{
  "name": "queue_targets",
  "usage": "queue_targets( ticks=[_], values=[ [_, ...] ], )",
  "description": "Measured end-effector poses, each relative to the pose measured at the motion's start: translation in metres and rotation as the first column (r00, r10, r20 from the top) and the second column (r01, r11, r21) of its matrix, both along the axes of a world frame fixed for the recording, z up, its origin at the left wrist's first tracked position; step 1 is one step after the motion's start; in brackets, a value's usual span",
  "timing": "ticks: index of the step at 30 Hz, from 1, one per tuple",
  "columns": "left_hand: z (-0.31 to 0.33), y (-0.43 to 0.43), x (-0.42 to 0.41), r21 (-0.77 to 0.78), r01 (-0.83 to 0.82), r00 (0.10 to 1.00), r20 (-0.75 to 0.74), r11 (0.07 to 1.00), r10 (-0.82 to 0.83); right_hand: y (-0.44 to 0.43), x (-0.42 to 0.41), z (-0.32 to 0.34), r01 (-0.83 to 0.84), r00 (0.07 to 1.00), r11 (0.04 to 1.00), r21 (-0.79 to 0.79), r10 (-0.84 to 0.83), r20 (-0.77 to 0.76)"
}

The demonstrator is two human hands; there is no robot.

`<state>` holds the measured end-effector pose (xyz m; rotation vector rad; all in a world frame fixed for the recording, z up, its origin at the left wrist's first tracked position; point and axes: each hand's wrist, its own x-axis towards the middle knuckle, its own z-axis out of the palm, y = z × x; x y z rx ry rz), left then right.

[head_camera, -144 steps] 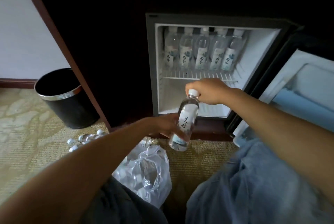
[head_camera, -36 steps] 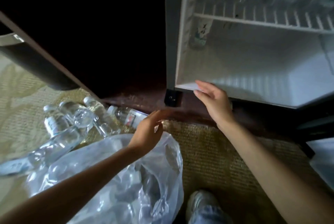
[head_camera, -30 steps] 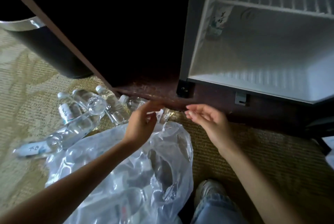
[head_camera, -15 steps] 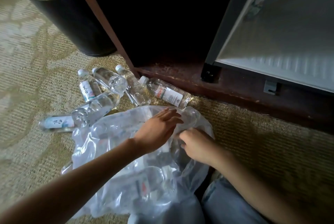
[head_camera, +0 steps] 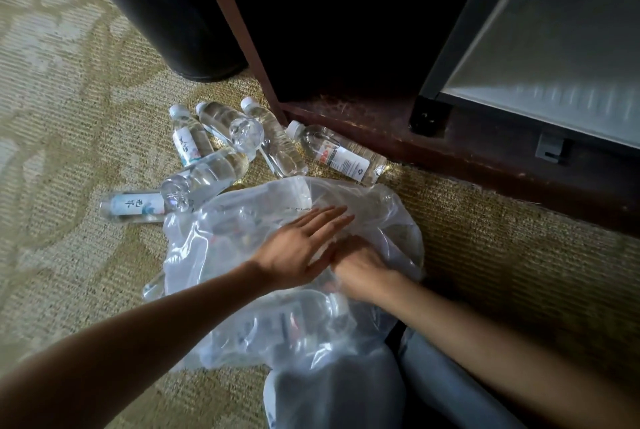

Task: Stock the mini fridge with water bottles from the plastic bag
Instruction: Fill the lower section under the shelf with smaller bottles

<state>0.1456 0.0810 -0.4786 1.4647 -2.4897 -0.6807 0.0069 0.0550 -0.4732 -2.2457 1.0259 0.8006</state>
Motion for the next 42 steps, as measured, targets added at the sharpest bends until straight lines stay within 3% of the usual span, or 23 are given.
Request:
queue_targets(
  ticks=[2, 7, 9, 11, 13, 19, 27, 32, 35, 38, 42],
  values=[
    [0.0, -0.002, 0.001, -0.004, 0.071, 0.997, 0.02, 0.997, -0.071, 0.002, 0.009, -0.003, 0.003, 0.998, 0.998, -0.068, -0.007, -0.055],
    [-0.004, -0.004, 0.005, 0.021, 0.239, 0.964, 0.119, 0.971, -0.24, 0.005, 0.002, -0.005, -0.061, 0.997, 0.997, -0.036, 0.06, -0.043],
    [-0.005, -0.004, 0.006, 0.029, 0.262, 0.954, 0.143, 0.965, -0.264, 0.006, -0.006, -0.003, 0.007, 0.995, 0.999, -0.035, -0.004, 0.103],
    [-0.006, -0.004, 0.007, 0.041, 0.254, 0.951, 0.169, 0.966, -0.258, 0.007, -0.012, 0.001, 0.023, 0.975, 0.998, -0.057, -0.01, 0.22],
    [-0.007, -0.004, 0.007, 0.056, 0.23, 0.956, 0.172, 0.971, -0.237, 0.005, -0.014, 0.005, -0.031, 0.975, 0.995, -0.09, 0.05, 0.217],
    [-0.004, -0.002, 0.009, 0.12, 0.162, 0.967, 0.179, 0.98, -0.181, -0.003, -0.011, 0.029, -0.268, 0.957, 0.949, -0.167, 0.282, 0.066],
    [-0.009, 0.0, 0.006, 0.212, 0.065, 0.994, 0.07, 0.975, -0.082, -0.011, -0.032, 0.047, -0.326, 0.942, 0.931, -0.165, 0.335, 0.033],
    [-0.018, -0.005, 0.005, 0.181, 0.05, 0.996, 0.069, 0.982, -0.064, -0.062, -0.102, 0.088, -0.194, 0.981, 0.972, 0.133, 0.195, 0.003],
    [-0.021, -0.001, 0.003, 0.184, 0.054, 0.995, 0.072, 0.982, -0.068, -0.094, -0.163, 0.107, 0.142, 0.983, 0.884, 0.444, -0.178, 0.04],
    [-0.014, 0.004, -0.005, 0.214, -0.005, 1.0, 0.005, 0.977, 0.004, -0.103, -0.192, 0.09, 0.368, 0.855, 0.81, 0.458, -0.488, 0.176],
    [0.019, -0.006, -0.046, 0.287, -0.315, 0.886, -0.252, 0.904, 0.389, -0.102, -0.199, 0.057, 0.475, 0.745, 0.775, 0.417, -0.606, 0.277]
  ],
)
